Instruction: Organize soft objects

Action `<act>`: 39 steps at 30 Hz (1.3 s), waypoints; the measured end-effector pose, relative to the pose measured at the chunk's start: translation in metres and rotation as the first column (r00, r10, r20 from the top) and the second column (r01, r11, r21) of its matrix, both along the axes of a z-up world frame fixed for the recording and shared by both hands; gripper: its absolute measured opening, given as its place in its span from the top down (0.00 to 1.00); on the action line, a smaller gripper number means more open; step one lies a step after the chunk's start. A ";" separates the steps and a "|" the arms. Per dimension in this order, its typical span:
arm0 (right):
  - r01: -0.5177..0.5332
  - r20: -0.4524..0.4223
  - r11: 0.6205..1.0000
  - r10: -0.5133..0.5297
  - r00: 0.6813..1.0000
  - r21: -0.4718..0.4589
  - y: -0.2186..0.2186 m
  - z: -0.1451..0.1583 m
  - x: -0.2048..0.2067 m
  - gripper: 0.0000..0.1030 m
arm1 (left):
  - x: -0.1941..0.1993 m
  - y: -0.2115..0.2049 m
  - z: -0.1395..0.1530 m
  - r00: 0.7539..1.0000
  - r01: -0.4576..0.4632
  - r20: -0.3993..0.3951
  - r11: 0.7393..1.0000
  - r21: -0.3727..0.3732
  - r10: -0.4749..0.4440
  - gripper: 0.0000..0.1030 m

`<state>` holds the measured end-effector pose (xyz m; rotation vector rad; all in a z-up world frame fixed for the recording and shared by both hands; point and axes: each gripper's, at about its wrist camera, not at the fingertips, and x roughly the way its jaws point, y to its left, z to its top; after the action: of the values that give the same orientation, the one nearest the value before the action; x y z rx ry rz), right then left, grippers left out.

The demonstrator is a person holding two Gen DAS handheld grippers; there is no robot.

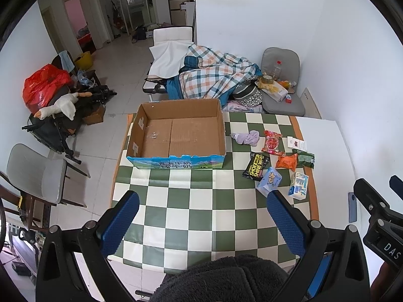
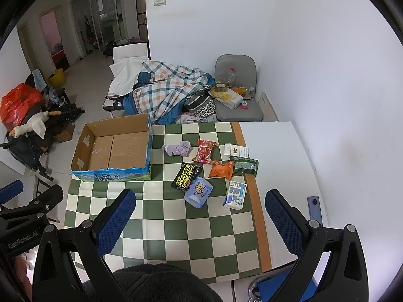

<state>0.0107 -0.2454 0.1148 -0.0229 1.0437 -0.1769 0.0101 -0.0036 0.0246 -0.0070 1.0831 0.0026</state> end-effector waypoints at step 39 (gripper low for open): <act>0.024 0.003 0.999 -0.024 1.000 0.022 -0.010 -0.003 -0.004 0.00 | 0.012 -0.017 -0.002 0.999 0.034 0.015 0.999 -0.010 -0.034 0.00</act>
<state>0.0064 -0.2558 0.1114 0.0099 1.0424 -0.1866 0.0224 -0.0208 0.0228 0.0023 1.0688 -0.0331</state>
